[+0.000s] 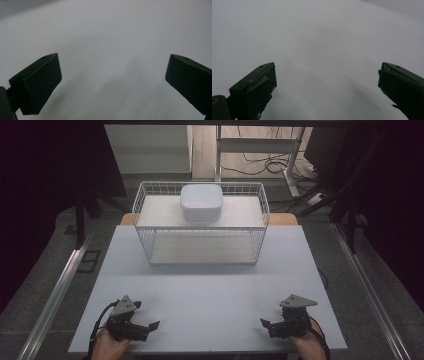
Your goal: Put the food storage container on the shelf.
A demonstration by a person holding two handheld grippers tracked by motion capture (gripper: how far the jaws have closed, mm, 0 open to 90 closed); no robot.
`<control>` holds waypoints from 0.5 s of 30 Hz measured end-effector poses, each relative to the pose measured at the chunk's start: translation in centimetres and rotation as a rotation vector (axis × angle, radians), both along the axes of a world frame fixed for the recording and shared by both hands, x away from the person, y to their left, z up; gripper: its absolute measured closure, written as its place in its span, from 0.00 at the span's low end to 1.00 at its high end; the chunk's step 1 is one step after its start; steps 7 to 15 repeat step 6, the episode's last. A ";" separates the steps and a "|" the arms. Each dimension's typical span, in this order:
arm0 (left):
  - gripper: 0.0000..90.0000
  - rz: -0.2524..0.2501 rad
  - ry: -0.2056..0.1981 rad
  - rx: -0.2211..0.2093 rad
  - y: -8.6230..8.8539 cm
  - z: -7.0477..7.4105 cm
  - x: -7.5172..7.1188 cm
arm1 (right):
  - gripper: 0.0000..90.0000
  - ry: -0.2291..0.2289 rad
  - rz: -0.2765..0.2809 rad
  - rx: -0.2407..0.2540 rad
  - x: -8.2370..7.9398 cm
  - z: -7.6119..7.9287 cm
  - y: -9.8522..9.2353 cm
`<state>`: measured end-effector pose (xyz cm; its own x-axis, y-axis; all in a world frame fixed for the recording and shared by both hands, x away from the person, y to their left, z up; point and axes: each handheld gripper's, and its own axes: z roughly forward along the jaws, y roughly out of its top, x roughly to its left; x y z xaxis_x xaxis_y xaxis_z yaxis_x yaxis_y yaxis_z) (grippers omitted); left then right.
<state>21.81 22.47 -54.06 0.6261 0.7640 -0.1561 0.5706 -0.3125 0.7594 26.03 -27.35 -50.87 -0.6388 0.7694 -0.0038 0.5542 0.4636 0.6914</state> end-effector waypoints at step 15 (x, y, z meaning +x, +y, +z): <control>0.00 0.001 0.005 0.002 -0.1 0.0 0.1 | 0.02 0.008 0.003 -0.009 0.1 -0.1 0.1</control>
